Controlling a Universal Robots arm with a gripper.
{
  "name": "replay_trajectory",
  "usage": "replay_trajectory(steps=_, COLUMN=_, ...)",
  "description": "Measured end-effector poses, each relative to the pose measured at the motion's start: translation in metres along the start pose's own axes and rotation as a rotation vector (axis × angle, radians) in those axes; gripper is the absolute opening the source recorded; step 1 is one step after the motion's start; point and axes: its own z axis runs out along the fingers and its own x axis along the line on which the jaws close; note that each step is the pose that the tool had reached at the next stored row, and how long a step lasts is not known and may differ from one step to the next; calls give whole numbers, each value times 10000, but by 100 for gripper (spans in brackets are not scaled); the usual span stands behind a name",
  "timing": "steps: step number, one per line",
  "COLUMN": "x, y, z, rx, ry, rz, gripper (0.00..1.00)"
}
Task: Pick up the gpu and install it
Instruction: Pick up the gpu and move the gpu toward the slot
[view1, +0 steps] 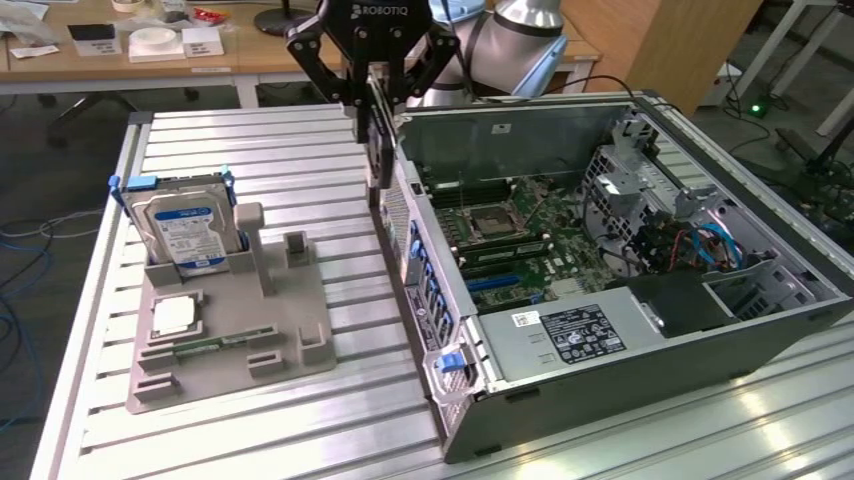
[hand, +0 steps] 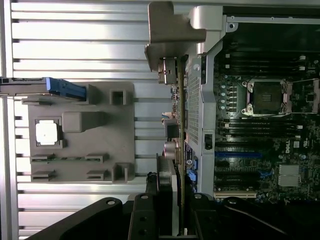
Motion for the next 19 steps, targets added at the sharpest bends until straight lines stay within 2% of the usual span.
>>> replay_trajectory(steps=19, x=-94, y=1, z=2, rx=0, ry=-1, rz=0, gripper=28)
